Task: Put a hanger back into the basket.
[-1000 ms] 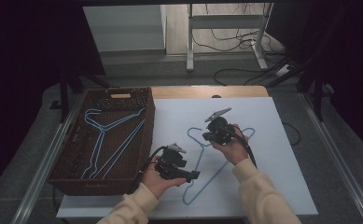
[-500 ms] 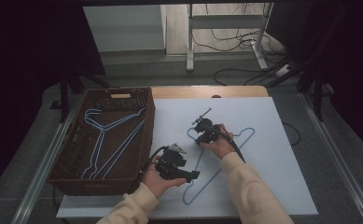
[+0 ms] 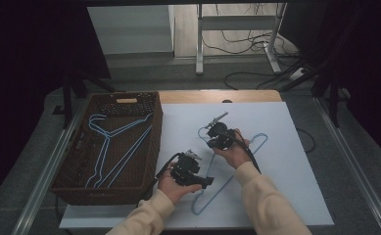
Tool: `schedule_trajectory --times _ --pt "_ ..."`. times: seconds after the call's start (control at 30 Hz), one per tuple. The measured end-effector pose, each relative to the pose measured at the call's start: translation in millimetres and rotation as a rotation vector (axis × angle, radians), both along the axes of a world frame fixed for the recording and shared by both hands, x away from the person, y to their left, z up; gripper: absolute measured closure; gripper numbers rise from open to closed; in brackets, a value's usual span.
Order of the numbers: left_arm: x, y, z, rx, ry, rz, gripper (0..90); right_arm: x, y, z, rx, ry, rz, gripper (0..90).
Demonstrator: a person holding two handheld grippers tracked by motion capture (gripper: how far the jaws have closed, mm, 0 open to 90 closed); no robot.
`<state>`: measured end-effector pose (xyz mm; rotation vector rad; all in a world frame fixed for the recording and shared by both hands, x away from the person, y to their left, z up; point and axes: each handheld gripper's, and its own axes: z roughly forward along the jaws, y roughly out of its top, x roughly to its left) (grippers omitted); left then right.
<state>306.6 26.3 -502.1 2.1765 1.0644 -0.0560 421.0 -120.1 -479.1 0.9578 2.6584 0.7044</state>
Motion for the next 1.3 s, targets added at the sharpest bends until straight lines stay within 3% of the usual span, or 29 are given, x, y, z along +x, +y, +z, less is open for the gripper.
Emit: schedule_trajectory --times 0.17,0.3,0.37,0.47,0.5,0.63,0.77,0.83,0.9,1.07,1.3 --pt "11.4 -7.7 -13.2 -0.014 -0.004 0.028 47.5 -11.7 -7.0 15.5 0.047 -0.045 0.010 86.2" --pt "15.1 -9.7 -16.6 -0.046 0.002 0.021 71.7 -20.0 -9.0 23.4 0.077 -0.064 0.015 86.1" --pt "16.3 -9.3 -16.1 -0.072 0.021 0.013 79.6 -23.0 -10.5 26.5 0.084 -0.073 0.020 86.1" --pt "16.5 -6.7 -12.6 -0.094 0.034 0.013 81.4 -26.5 -15.1 30.5 0.107 -0.087 0.019 85.1" --pt "16.5 -4.9 -10.8 -0.105 0.038 0.015 82.3 -28.0 -18.2 32.5 0.129 -0.087 0.016 80.9" --pt "13.0 3.4 3.5 -0.147 0.022 0.014 86.1 -38.4 -39.1 46.4 0.260 -0.121 -0.005 57.3" --pt "8.2 12.6 18.9 -0.183 0.009 0.013 86.3 -55.5 -70.6 63.5 0.393 -0.152 -0.037 46.0" --pt "5.1 17.6 27.7 -0.211 0.002 0.016 86.3 -66.4 -86.0 68.7 0.436 -0.168 -0.050 43.1" --pt "1.5 22.8 37.8 -0.241 0.001 0.013 86.3 -78.0 -99.8 70.4 0.453 -0.192 -0.052 40.3" --pt "-7.2 35.7 65.9 -0.274 -0.048 -0.004 86.2 -101.1 -128.2 65.1 0.496 -0.217 -0.048 36.4" --pt "-13.9 75.9 106.5 -0.308 -0.131 0.030 86.1 -108.6 -145.2 59.6 0.512 -0.237 -0.046 32.5"
